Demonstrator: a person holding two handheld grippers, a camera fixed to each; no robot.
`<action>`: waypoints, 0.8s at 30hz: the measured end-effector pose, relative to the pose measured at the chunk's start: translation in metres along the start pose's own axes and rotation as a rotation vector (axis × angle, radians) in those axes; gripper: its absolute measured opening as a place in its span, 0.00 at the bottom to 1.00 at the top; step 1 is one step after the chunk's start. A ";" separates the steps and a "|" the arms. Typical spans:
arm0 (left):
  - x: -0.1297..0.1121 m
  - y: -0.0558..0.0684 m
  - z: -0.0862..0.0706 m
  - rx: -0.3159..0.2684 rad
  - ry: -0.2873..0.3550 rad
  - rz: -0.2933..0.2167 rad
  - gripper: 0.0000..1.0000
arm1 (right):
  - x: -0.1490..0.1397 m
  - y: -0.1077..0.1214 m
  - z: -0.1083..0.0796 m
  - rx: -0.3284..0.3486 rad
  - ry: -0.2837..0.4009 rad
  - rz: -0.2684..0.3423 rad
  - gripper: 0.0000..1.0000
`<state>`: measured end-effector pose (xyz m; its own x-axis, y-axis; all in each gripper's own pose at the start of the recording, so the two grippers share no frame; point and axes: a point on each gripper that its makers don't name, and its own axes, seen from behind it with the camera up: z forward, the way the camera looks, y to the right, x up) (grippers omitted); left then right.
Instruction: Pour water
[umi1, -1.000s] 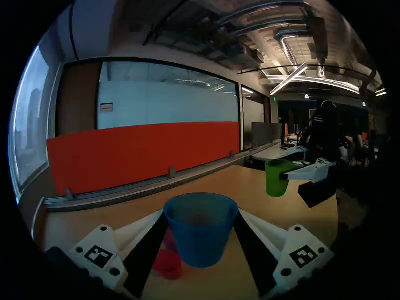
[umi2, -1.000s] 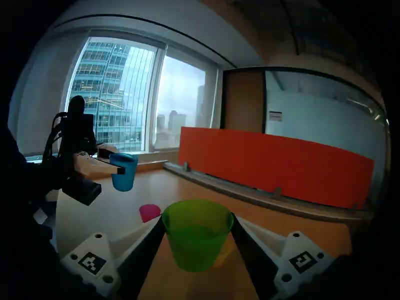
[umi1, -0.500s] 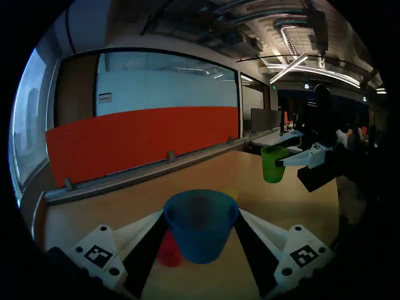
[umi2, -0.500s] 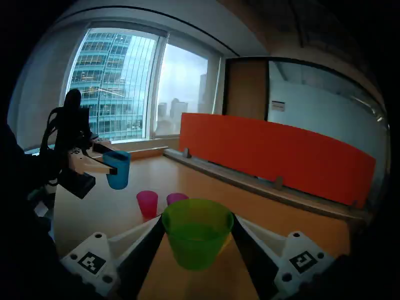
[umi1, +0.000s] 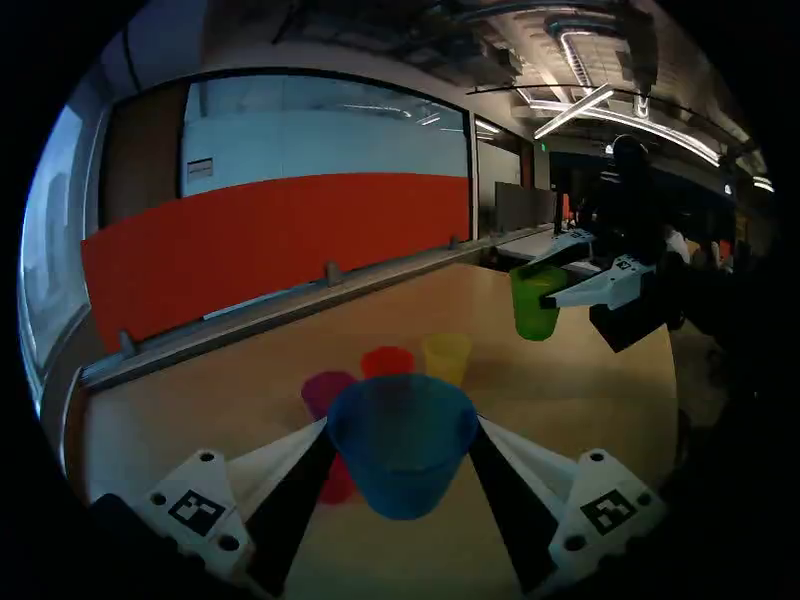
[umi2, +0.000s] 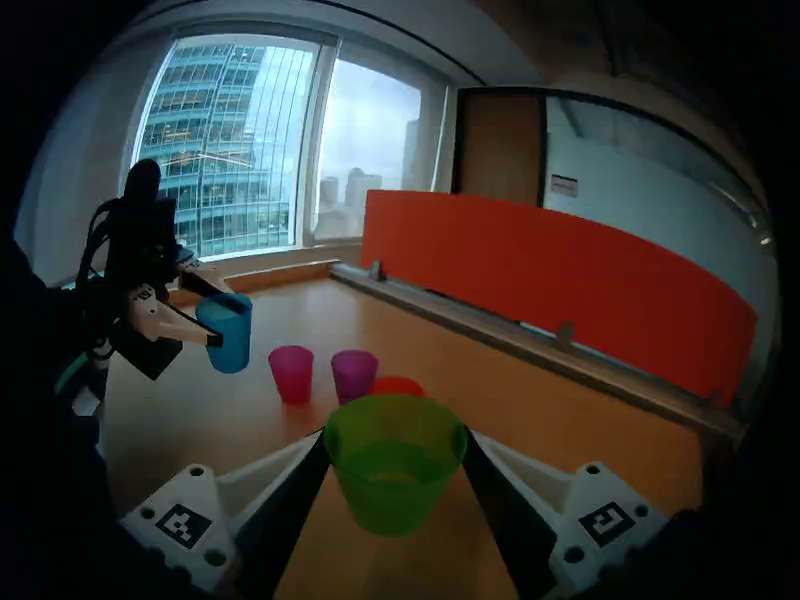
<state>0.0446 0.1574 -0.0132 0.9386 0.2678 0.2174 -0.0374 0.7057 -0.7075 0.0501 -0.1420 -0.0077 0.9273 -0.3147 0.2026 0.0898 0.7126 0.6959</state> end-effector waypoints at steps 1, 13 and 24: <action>-0.003 0.001 0.001 -0.002 -0.009 0.000 0.88 | -0.002 0.000 0.001 0.002 -0.005 0.001 0.92; -0.042 0.003 0.009 -0.013 -0.114 0.036 0.88 | -0.025 0.005 0.015 0.014 -0.073 -0.002 0.92; -0.073 -0.003 0.012 -0.014 -0.181 0.040 0.88 | -0.043 0.006 0.024 0.023 -0.126 -0.013 0.92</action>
<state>-0.0279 0.1436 -0.0186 0.8593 0.4100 0.3059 -0.0673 0.6834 -0.7269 0.0017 -0.1387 0.0042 0.8733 -0.4005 0.2774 0.0913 0.6939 0.7143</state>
